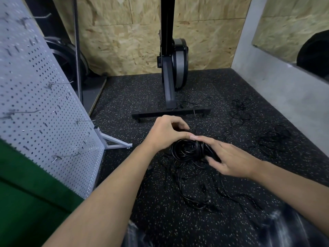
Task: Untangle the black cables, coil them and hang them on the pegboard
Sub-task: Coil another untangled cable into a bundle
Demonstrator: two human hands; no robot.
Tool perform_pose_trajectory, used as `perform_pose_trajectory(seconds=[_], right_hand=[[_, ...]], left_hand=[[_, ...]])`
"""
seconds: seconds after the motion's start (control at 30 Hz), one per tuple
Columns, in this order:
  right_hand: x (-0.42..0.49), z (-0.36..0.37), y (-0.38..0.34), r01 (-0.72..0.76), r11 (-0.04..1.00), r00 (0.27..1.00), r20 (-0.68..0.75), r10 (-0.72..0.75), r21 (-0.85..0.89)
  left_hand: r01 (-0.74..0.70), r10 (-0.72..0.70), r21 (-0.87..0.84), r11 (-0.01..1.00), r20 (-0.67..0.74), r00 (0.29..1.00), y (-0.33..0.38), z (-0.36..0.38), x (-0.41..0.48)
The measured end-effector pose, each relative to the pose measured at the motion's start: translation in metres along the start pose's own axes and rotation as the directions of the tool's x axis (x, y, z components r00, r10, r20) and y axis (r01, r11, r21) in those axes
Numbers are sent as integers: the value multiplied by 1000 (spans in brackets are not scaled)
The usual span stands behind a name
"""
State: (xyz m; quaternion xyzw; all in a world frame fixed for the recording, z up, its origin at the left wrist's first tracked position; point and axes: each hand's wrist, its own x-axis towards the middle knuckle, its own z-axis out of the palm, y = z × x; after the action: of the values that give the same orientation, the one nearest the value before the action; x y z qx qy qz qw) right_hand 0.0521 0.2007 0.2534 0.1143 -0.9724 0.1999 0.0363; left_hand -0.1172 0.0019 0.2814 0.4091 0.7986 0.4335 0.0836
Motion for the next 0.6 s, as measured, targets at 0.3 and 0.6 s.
perform_pose_trajectory(seconds=[0.3, 0.6], right_hand=[[-1, -2, -3, 42, 999, 996, -74, -41, 13], [-2, 0, 2, 61, 990, 983, -180, -38, 124]], left_hand=[[78, -73, -160, 984, 36, 997, -1, 0, 2], [129, -94, -383, 915, 108, 990, -8, 2, 5]])
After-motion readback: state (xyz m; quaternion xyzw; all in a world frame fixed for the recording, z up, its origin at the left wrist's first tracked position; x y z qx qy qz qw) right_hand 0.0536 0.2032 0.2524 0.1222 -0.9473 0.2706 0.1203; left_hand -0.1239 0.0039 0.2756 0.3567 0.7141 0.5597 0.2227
